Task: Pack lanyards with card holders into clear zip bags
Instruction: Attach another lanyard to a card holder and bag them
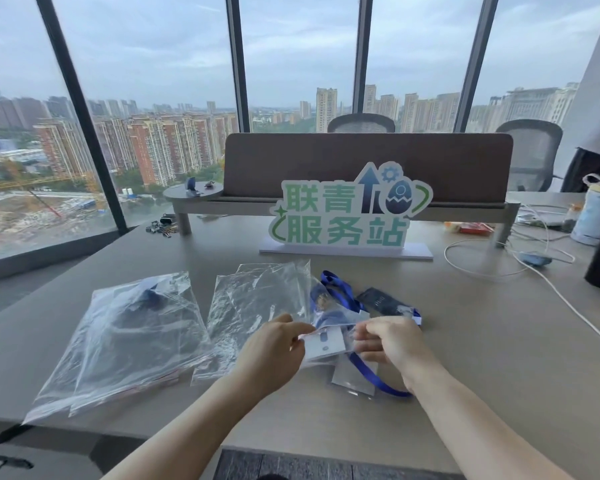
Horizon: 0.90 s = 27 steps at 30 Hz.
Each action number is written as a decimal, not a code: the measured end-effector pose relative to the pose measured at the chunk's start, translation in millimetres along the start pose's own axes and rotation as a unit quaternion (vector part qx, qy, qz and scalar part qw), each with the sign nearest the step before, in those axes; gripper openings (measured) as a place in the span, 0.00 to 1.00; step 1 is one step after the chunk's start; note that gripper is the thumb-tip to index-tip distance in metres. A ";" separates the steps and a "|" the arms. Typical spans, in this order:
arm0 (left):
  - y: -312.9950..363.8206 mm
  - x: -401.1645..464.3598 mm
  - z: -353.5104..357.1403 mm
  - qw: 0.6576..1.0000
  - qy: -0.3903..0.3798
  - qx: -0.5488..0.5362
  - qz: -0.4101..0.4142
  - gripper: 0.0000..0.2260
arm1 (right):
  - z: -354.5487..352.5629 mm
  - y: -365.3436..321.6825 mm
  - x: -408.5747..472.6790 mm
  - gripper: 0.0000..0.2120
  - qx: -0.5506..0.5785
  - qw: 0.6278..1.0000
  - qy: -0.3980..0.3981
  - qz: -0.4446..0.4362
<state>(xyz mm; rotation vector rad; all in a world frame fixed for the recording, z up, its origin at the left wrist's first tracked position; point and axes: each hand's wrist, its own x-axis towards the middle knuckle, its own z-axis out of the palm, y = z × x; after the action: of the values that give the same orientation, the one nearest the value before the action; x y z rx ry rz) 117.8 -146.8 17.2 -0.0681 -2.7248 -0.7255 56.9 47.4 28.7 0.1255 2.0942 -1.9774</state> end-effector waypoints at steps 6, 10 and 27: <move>2.1 -4.4 2.7 1.000 -0.019 -0.002 0.011 0.17 | -9.1 5.2 20.4 0.09 -0.194 0.976 0.080 -0.061; -2.4 -7.7 1.6 0.999 -0.023 0.036 0.015 0.17 | -1.8 10.1 26.0 0.11 -0.191 0.981 0.032 -0.010; 40.7 41.4 -167.6 0.878 0.123 -0.463 0.001 0.07 | -3.8 -150.4 -43.8 0.04 0.320 0.916 -0.018 -0.241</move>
<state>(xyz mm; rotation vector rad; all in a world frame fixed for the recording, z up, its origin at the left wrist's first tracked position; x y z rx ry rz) 132.8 -195.2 187.1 -0.1749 -1.9088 -1.8182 62.8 45.5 185.3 -0.3399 1.4591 -2.8664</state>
